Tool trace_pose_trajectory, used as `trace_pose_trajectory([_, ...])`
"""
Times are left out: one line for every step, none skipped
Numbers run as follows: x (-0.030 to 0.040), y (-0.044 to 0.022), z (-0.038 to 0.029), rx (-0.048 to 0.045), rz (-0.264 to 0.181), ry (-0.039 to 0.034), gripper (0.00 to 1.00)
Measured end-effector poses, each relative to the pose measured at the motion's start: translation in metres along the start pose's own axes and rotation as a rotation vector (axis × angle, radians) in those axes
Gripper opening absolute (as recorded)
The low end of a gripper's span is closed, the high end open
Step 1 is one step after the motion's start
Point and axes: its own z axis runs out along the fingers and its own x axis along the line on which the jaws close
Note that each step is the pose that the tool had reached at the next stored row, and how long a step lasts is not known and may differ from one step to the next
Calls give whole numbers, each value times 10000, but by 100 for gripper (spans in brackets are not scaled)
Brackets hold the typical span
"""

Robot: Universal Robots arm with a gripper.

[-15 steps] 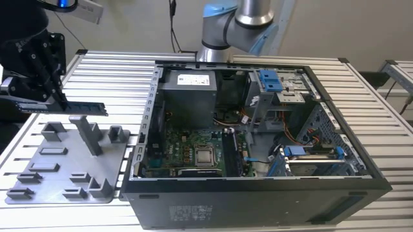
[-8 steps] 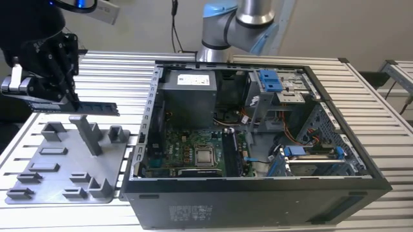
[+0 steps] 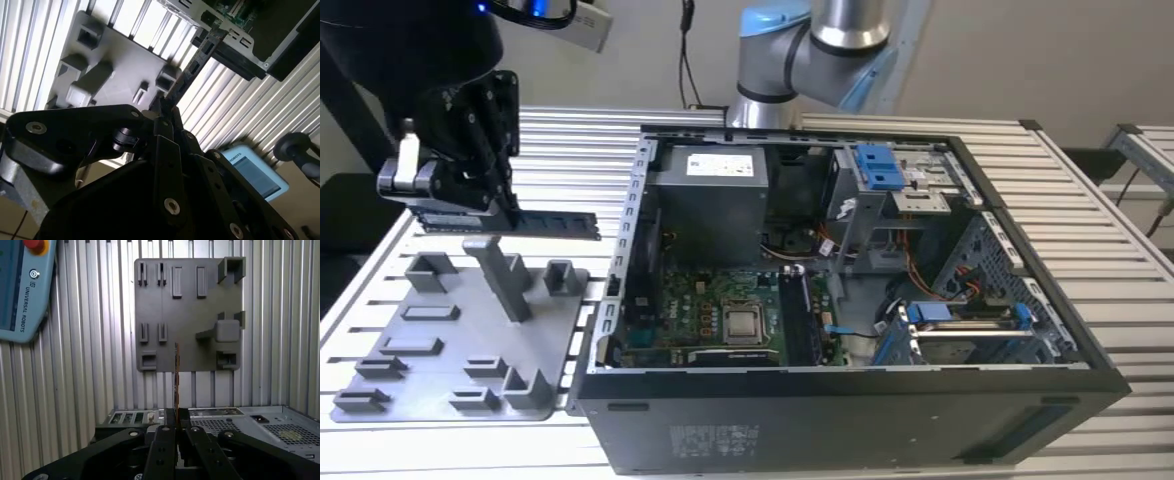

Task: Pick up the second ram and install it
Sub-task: 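Pick up the second ram and move it above second insertion slot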

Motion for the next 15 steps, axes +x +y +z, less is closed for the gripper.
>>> trace_pose_trajectory([-2,-32,-1,-1,0,0,14])
trace_pose_trajectory([-3,-62,-1,-2,0,0,14])
trace_pose_trajectory([-5,-93,-2,-4,1,0,14])
trace_pose_trajectory([-6,-125,-3,-5,1,0,14])
trace_pose_trajectory([-7,-154,-3,-6,1,0,14])
trace_pose_trajectory([-8,-182,-4,-7,0,0,14])
trace_pose_trajectory([-10,-213,-5,-7,0,0,14])
trace_pose_trajectory([-11,-242,-6,-8,0,0,14])
trace_pose_trajectory([-12,-270,-6,-10,0,1,14])
trace_pose_trajectory([-14,-298,-7,-10,0,0,14])
trace_pose_trajectory([-15,-327,-8,-11,1,1,14])
trace_pose_trajectory([-16,-357,-8,-12,1,1,14])
trace_pose_trajectory([-18,-386,-9,-12,1,0,14])
trace_pose_trajectory([-19,-417,-10,-14,1,1,14])
trace_pose_trajectory([-21,-452,-11,-16,0,1,14])
